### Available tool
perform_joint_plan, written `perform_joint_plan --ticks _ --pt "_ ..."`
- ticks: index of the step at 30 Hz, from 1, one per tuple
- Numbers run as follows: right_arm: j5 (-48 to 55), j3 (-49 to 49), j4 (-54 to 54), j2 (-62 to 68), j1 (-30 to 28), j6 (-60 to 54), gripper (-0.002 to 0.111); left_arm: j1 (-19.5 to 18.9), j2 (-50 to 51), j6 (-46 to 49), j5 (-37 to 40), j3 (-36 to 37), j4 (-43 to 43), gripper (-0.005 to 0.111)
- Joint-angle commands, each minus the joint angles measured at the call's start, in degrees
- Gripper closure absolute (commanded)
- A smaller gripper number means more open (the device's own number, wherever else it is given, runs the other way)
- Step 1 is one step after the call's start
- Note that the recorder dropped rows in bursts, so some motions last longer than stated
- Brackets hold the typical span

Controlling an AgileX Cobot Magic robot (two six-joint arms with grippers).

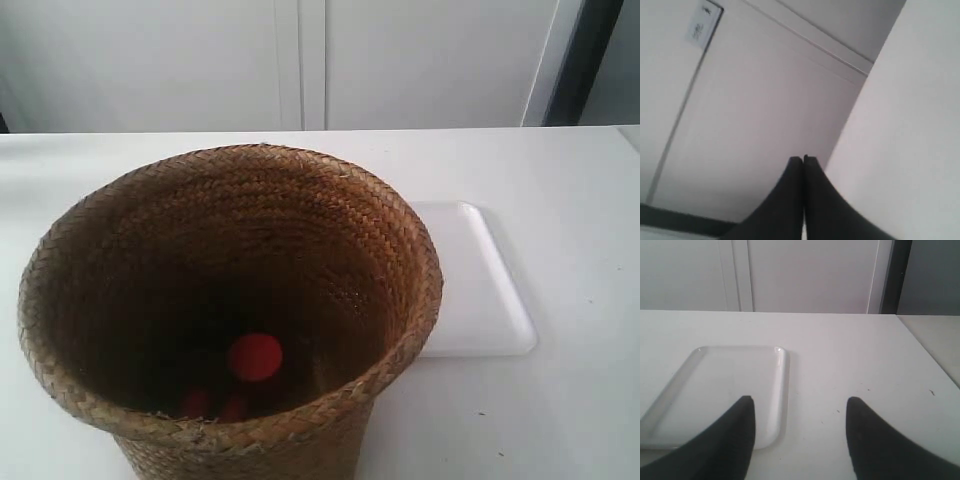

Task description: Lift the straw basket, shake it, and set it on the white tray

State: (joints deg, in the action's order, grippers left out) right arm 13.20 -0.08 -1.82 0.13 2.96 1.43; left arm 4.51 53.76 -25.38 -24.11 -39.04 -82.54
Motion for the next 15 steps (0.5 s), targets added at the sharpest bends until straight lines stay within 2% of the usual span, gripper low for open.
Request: perform_joint_plan --ticks 1,3,5,6,7,8,11,12,13,15 --pt "-0.5 0.1 -0.2 -0.1 -0.1 -0.1 0.056 0.2 -1.3 42.3 -6.5 0.3 45.5 0.107" --pt "-0.5 0.1 -0.2 -0.1 -0.1 -0.1 0.056 0.2 -1.5 53.7 -13.6 0.3 74.7 0.107" --pt "-0.5 0.1 -0.2 -0.1 -0.1 -0.1 0.056 0.2 -1.8 53.4 -16.4 0.3 88.3 0.107" --pt "-0.5 0.1 -0.2 -0.1 -0.1 -0.1 0.056 0.2 -1.8 50.6 -14.4 0.3 90.3 0.107" --pt "-0.5 0.1 -0.2 -0.1 -0.1 -0.1 0.056 0.2 -1.8 48.4 -10.9 0.2 89.1 0.107" --pt "-0.5 0.1 -0.2 -0.1 -0.1 -0.1 0.056 0.2 -1.5 45.2 -4.2 -0.3 85.2 0.107" --pt "-0.5 0.1 -0.2 -0.1 -0.1 -0.1 0.056 0.8 0.2 27.5 17.8 -4.8 73.9 0.107" --pt "-0.5 0.1 -0.2 -0.1 -0.1 -0.1 0.056 1.6 0.7 21.0 27.5 -7.2 71.5 0.107" --pt "-0.5 0.1 -0.2 -0.1 -0.1 -0.1 0.056 2.7 1.2 17.9 36.9 -9.6 71.2 0.106" --pt "-0.5 0.1 -0.2 -0.1 -0.1 -0.1 0.056 5.0 2.0 17.9 52.8 -13.0 76.3 0.101"
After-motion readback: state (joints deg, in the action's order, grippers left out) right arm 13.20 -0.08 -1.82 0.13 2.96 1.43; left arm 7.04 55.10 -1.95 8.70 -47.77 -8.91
